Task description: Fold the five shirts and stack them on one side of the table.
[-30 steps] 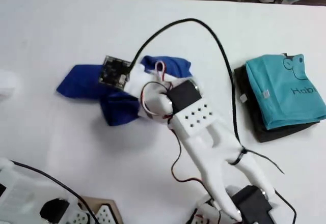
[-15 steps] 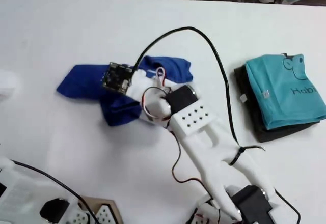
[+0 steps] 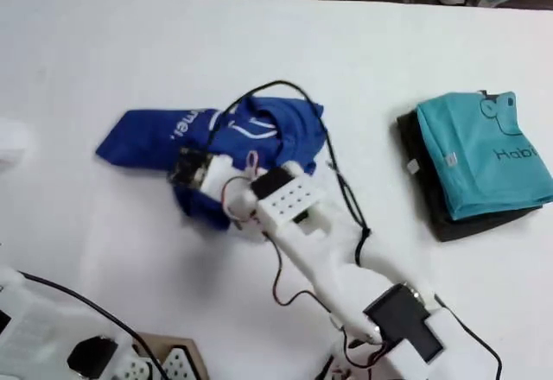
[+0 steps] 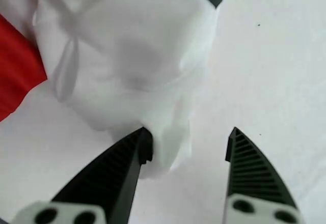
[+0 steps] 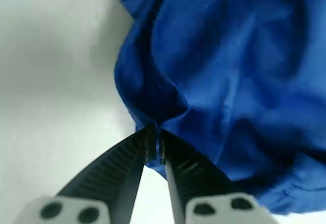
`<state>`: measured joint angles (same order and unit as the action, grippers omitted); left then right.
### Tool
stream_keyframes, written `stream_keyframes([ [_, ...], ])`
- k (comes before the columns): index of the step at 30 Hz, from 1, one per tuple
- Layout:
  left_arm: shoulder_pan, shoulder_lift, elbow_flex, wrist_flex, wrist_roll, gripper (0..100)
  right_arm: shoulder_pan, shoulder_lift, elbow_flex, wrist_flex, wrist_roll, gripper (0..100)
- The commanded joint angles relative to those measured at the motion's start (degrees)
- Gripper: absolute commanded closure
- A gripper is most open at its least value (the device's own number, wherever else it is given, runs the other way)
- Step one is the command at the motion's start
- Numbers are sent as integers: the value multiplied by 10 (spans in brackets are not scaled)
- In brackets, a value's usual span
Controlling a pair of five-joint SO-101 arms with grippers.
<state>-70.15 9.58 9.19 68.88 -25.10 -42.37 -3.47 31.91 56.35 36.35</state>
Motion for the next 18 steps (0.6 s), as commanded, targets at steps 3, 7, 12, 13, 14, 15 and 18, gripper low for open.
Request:
stream_keyframes([
  [3, 4, -5, -3, 2, -1, 740, -23, 0, -6, 42, -15, 896],
  [7, 4, -5, -3, 2, -1, 740, -32, 0, -6, 80, -25, 875],
  [12, 4, -5, -3, 0, -1, 740, -88, -33, 4, 111, -27, 875],
  [13, 4, -5, -3, 0, -1, 740, -98, -38, 4, 111, -27, 875],
  [14, 4, -5, -3, 0, -1, 740, -105, -43, 4, 110, -27, 875],
  [15, 4, -5, -3, 0, -1, 740, -107, -44, 4, 105, -27, 874],
  [18, 4, -5, -3, 0, -1, 740, -102, -40, 7, 79, -25, 872],
])
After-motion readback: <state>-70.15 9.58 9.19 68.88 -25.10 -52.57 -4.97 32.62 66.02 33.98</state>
